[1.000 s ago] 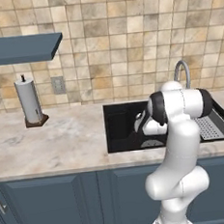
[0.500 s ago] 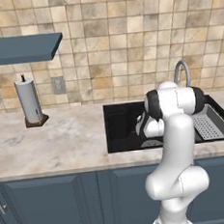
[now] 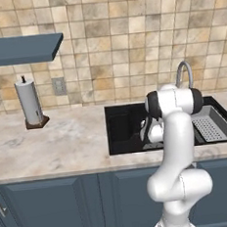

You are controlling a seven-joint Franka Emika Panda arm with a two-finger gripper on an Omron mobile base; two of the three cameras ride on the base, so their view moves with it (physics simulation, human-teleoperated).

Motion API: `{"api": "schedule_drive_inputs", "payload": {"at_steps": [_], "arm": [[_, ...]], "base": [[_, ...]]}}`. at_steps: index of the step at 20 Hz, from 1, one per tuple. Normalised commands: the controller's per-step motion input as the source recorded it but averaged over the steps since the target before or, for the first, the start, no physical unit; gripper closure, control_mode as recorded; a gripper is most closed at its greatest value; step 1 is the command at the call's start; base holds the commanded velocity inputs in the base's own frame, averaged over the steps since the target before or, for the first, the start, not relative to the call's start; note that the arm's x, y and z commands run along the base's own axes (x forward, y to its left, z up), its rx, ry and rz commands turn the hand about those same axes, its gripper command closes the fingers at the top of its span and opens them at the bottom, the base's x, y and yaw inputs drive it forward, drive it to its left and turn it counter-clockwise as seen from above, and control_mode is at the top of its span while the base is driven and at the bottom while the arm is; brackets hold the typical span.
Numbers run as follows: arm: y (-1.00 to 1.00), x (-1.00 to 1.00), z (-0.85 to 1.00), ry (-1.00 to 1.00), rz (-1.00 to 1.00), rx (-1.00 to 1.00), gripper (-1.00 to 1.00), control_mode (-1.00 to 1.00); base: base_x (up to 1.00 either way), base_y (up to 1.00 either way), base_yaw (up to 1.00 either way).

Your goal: Place the large bottle from the dining counter next to the other large bottle outside the sink, and place the small bottle from the dining counter next to the other small bottle inside the sink.

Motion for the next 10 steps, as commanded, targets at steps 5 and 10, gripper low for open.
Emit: {"api": "schedule_drive_inputs", "payload": {"at_steps": [5,10], "arm": [[-0.27,0.18,-0.18,0.00,0.00,0.03,1.00,-1.00],[-0.26,0.24,-0.20,0.00,0.00,0.05,1.00,-1.00]], "base": [[0.00,0.00,0.00],[0.00,0.00,0.00]]}}
